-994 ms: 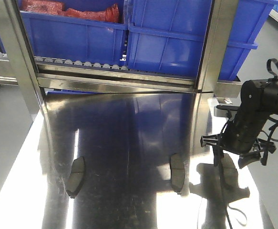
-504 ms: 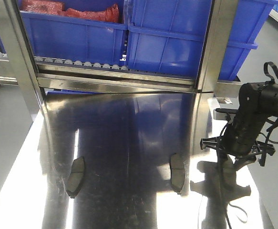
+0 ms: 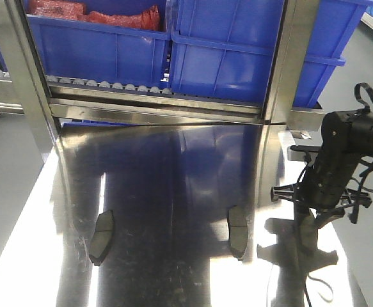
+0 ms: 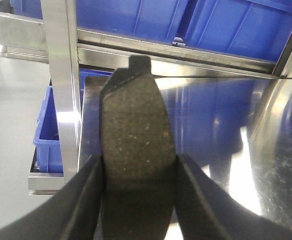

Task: Move and align brake pads A on conveyor
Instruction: 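Lower the right gripper and grasp the outermost brake pad on its side, then lift the brake pad with the right gripper away from the table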

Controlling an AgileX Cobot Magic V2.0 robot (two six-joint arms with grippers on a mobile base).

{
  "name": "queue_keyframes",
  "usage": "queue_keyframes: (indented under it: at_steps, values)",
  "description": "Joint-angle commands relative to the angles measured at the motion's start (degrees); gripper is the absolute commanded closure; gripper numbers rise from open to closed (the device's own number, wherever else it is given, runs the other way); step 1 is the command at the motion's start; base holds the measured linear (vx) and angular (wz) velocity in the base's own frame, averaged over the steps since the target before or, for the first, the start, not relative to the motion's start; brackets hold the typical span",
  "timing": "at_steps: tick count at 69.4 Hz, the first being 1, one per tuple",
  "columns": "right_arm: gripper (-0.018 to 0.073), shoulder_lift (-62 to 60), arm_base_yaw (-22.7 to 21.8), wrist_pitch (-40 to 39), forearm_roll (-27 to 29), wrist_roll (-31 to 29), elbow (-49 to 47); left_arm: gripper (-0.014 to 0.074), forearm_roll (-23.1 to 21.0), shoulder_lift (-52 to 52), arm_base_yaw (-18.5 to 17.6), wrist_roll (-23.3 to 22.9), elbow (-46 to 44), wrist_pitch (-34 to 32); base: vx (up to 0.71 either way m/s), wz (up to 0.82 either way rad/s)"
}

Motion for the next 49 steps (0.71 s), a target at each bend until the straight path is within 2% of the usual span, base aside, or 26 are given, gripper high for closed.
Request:
queue_keyframes:
  at_steps: [1, 12, 22, 36, 49]
  values:
    - [0.0568, -6.5, -0.2, -4.7, -1.4, -0.7, 0.4, 0.0603, -0.8, 0.2, -0.4, 0.1, -1.8, -5.8, 0.00, 0.00]
    - [0.0566, -14.2, -0.3, -12.0, -3.2, -0.9, 6.1, 0.0603, -0.8, 0.2, -0.4, 0.1, -1.8, -5.8, 0.00, 0.00]
    - [0.0566, -23.3, -0.3, -16.5, -3.4, -3.9, 12.0, 0.0603, -0.8, 0.2, -0.4, 0.1, -1.8, -5.8, 0.00, 0.00]
    - [0.0566, -38.3, -0.2, -21.0, -2.8, -4.3, 19.0, 0.0603, -0.8, 0.2, -0.4, 0.1, -1.8, -5.8, 0.00, 0.00]
    - [0.0566, -55.2, -0.2, -26.4, -1.3, -7.3, 26.1, 0.0603, -0.8, 0.2, -0.4, 0.1, -1.8, -5.8, 0.00, 0.00]
